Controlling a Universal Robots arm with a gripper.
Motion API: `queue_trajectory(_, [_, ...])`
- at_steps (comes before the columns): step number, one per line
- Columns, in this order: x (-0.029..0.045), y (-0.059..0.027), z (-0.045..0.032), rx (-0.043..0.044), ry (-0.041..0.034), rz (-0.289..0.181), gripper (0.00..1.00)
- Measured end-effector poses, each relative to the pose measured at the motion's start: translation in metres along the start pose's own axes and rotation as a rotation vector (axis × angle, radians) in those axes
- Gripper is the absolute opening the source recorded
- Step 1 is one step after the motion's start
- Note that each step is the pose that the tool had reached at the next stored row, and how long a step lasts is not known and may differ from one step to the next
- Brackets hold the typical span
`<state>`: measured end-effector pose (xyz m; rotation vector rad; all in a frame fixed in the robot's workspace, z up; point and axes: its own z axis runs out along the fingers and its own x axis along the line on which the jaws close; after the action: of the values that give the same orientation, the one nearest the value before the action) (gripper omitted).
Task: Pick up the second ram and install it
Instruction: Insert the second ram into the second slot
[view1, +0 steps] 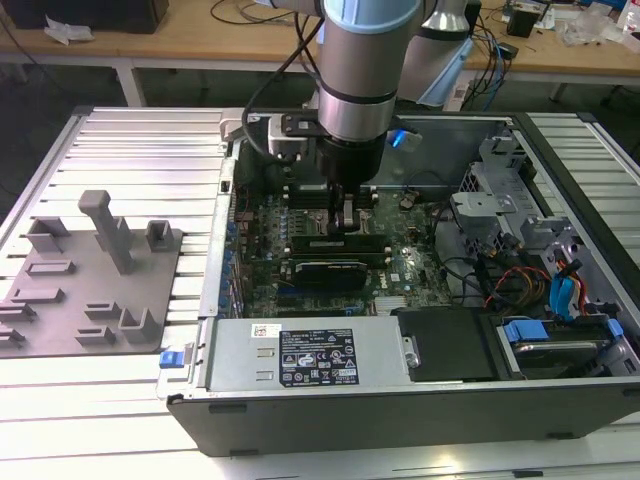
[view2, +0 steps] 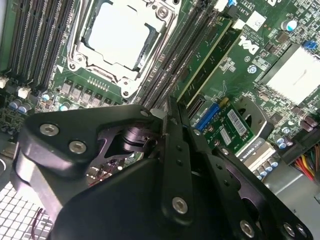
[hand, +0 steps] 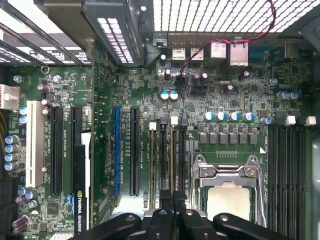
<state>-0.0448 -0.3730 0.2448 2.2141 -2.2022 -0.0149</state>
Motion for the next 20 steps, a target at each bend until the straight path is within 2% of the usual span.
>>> queue_trajectory(2, [0.0001,0.0000,0.0031,-0.0001,-0.0007,0.001,0.09])
queue_trajectory(14, [-0.0004,-0.0007,0.0043,-0.0002,-0.0058,0.020,0.09])
queue_trajectory(16, [-0.0004,-0.0007,0.0048,-0.0001,-0.0086,0.020,0.09])
queue_trajectory(18, [-0.0005,-0.0008,0.0053,0.0000,-0.0151,0.020,0.09])
queue_trajectory(20, [-0.0003,-0.0007,0.0067,-0.0002,-0.0149,0.020,0.09])
